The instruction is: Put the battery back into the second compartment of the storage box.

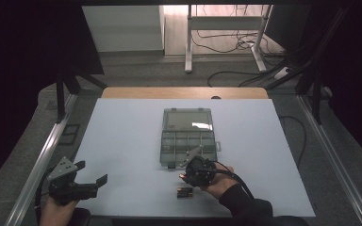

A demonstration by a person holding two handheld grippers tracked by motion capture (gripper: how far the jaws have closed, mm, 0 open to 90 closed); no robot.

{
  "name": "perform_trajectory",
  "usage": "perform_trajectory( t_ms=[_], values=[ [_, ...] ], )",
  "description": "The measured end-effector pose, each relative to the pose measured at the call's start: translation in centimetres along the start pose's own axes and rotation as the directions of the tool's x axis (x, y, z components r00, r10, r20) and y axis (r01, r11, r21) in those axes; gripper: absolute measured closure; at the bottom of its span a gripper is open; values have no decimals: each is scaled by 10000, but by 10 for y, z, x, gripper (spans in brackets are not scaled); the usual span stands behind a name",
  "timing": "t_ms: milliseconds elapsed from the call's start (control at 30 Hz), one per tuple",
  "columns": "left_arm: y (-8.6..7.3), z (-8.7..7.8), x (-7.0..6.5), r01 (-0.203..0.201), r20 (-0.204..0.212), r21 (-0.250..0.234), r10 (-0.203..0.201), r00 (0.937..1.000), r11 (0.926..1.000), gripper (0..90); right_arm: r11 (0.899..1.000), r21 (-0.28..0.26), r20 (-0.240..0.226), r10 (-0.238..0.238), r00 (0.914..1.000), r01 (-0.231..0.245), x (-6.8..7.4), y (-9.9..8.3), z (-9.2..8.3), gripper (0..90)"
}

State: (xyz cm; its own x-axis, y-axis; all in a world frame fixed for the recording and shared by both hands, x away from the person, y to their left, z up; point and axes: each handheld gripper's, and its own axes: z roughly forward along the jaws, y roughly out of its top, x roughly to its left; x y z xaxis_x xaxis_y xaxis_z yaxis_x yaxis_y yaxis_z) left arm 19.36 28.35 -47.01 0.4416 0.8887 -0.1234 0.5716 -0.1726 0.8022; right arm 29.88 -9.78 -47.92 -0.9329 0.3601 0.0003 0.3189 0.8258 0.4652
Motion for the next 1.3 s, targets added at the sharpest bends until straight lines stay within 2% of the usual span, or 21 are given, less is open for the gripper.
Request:
perform_trajectory(
  t_ms=[400, 867, 1300],
  values=[
    [0, 0, 0, 10, 3, 22, -10, 10000, 10000, 22, 9978, -286, -30, 591, 9983, -591, -11, 0, -9, 763],
    [0, 1, 0, 52, 15, 16, -52, 10000, 10000, 22, 9934, -669, 57, 933, 9956, -927, -21, 4, -19, 763],
    [1, 1, 1, 68, 39, 19, -69, 10000, 10000, 22, 9818, -1254, 314, 1479, 9885, -1429, -44, 15, -23, 762]
  ],
)
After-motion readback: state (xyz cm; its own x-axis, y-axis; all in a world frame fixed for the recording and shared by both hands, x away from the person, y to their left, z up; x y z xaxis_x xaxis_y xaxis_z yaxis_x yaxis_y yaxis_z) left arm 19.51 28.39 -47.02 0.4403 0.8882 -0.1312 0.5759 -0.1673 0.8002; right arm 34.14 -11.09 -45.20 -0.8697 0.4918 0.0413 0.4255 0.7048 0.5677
